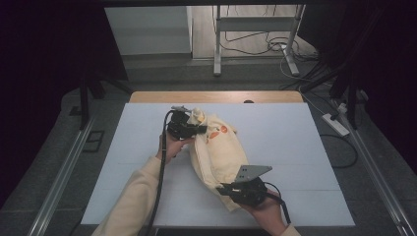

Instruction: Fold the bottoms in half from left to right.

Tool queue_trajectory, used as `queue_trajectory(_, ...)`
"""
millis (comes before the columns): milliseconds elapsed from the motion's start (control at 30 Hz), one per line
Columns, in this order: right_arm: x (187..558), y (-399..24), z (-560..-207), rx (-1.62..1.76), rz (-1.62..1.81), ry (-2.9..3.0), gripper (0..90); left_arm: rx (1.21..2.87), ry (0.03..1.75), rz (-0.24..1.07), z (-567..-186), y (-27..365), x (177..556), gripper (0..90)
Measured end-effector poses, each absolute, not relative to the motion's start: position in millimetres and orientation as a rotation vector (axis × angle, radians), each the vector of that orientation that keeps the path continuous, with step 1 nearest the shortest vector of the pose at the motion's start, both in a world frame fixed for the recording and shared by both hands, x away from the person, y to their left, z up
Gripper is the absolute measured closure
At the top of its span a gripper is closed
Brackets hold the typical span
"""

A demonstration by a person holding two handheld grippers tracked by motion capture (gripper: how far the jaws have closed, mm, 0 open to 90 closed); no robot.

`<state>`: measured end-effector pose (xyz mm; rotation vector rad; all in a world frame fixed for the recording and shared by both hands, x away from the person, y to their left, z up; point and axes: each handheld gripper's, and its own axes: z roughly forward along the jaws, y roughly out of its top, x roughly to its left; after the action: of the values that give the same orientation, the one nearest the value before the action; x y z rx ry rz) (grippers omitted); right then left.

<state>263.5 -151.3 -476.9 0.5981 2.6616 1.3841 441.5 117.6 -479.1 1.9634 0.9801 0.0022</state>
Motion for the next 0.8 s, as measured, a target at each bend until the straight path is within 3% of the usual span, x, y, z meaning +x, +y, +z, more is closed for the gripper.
queue_trajectory(800, 255, -172, -479, 0.702, 1.387, 2.616, 82.6, 1.999, 0.954, -0.008, -489, 91, 452, 80.4)
